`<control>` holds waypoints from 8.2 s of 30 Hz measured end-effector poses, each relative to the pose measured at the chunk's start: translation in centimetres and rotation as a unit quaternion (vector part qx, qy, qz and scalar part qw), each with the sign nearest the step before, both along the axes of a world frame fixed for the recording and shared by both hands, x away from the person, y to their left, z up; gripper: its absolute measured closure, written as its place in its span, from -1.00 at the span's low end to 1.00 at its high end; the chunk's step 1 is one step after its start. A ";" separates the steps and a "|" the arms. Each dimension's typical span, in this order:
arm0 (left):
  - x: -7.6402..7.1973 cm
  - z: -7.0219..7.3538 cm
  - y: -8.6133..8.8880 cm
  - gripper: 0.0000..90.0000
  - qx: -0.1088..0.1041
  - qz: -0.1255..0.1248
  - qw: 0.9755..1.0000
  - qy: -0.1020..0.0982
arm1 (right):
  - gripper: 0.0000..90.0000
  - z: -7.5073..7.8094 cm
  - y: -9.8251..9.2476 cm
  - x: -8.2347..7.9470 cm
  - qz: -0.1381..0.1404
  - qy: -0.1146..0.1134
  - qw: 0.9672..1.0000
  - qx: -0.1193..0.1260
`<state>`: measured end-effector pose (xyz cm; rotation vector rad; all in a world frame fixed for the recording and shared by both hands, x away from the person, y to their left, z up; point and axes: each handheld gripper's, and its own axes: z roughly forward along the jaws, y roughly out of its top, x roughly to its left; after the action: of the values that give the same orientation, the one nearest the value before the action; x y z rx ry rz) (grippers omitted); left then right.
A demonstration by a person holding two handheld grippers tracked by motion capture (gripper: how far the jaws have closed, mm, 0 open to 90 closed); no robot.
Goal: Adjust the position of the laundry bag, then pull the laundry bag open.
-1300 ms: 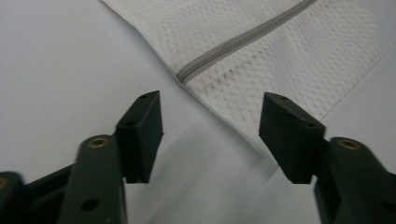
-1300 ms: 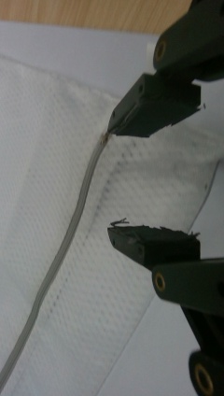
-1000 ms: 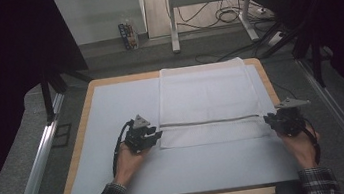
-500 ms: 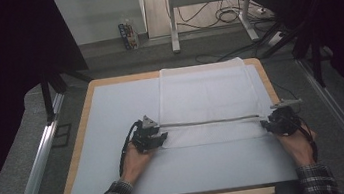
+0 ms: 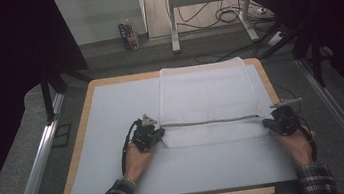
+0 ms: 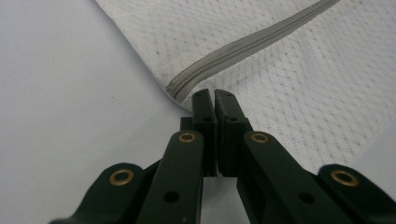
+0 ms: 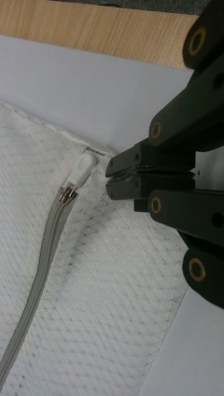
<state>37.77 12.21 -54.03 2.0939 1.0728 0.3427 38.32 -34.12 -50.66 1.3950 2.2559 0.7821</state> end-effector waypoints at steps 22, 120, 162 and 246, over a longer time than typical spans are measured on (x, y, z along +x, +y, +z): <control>-1.6 1.5 3.7 0.97 0.022 -0.011 0.999 0.037 | 0.94 0.9 3.0 -1.5 0.079 -0.008 0.997 -0.008; -9.5 1.4 8.8 -0.84 0.037 0.007 0.999 0.011 | -0.38 0.5 5.7 -6.2 0.182 -0.010 0.983 0.011; -9.5 1.2 8.2 -0.82 0.065 -0.009 0.998 0.009 | 0.20 -0.5 7.7 -6.4 0.155 0.026 0.987 -0.024; -0.1 4.4 -20.9 -0.82 0.011 -0.240 0.970 -0.030 | 0.87 1.0 7.7 -7.4 0.219 -0.029 0.975 -0.026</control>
<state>37.63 -8.71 -49.60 2.2636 0.5013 0.1763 30.92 -26.38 -49.65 0.8431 2.5516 0.8747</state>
